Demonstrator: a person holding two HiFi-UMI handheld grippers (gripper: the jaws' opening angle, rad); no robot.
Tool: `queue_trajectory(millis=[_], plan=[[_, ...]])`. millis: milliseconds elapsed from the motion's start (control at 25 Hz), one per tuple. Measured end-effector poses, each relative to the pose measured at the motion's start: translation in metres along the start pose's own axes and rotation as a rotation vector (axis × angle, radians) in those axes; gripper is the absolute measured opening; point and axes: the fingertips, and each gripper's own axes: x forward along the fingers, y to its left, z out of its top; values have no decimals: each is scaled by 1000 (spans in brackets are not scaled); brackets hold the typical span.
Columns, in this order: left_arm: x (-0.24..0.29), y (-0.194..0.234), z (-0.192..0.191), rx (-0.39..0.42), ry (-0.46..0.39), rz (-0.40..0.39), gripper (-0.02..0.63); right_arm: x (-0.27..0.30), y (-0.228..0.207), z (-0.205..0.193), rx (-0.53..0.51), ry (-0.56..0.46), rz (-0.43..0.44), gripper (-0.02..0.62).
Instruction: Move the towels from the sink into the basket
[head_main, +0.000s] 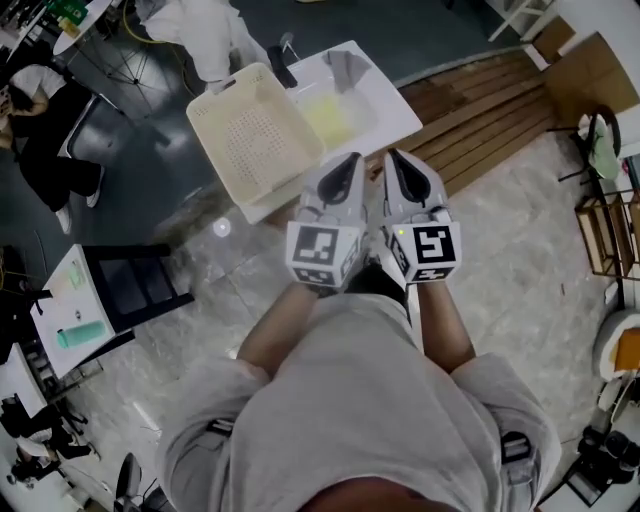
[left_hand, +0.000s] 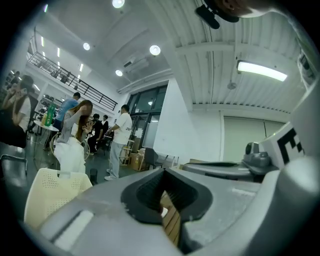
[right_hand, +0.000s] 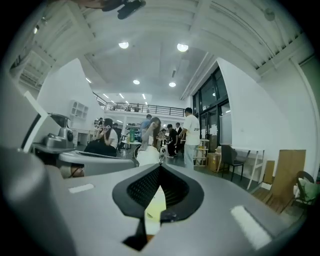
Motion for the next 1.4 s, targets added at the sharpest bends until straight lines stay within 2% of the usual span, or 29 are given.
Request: queue_trajectory(millis=[280,440,680,960,1400], plan=[[80,36,-11,-21,13,74,20,81,-59,-19,-3,26,68,6],[150,66,-17,-39,27,153,20,149,-99,-30,-31,57,169,6],[237,107,-42,-87,107,285,20,241,-155,-58,-45,143,304,6],[270,137,-88,-175,202,411,20,290,-170,-101,-15,240,403,6],[294,188,-131,-221,271,493,20,348,-163,-157,-16,349,464,6]])
